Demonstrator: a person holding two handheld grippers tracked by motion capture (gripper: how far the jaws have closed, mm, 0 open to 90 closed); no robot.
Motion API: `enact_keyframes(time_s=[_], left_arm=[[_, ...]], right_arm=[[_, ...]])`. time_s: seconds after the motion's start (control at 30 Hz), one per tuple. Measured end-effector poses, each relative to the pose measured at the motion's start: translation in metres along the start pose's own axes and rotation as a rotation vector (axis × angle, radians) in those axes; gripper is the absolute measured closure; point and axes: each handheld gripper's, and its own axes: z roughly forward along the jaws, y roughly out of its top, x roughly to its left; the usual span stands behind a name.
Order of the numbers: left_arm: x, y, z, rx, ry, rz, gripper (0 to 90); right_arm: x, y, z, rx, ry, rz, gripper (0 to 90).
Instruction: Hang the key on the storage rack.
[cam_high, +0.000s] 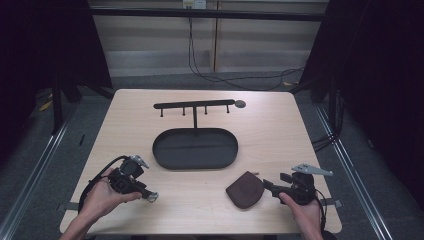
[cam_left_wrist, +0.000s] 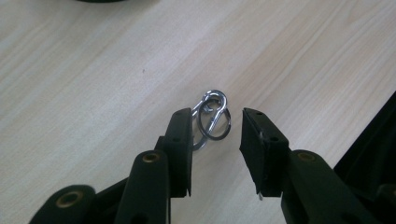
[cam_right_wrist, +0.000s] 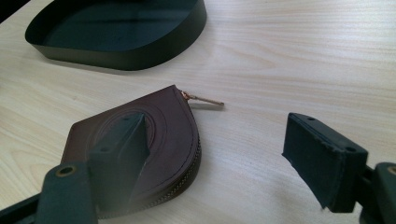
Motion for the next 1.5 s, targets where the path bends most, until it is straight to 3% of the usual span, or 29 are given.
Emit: enact_keyframes(time_s=[0.57, 0.77, 1.2, 1.27, 1.3, 1.5], left_arm=[[0.004, 0.008, 0.016, 0.08, -0.022, 0.009, 67.3], [0.006, 0.013, 0.028, 0.129, -0.02, 0.013, 67.9], [0.001, 0.014, 0.035, 0.141, -0.01, 0.035, 71.8], [0.002, 0.015, 0.035, 0.138, -0.006, 0.039, 73.3], [0.002, 0.015, 0.034, 0.139, -0.006, 0.042, 78.9], [-0.003, 0.018, 0.034, 0.161, 0.011, 0.064, 83.8]], right_arm=[[0.0, 0.0, 0.001, 0.008, 0.0, 0.0, 21.8], [0.001, 0.0, 0.001, 0.01, 0.002, -0.001, 21.7], [0.001, 0.0, 0.002, 0.019, -0.001, -0.002, 21.5], [0.001, 0.0, 0.002, 0.02, -0.001, -0.002, 21.4], [0.001, 0.0, 0.002, 0.02, -0.001, -0.002, 21.4], [0.0, 0.0, 0.002, 0.022, -0.004, 0.0, 21.2]])
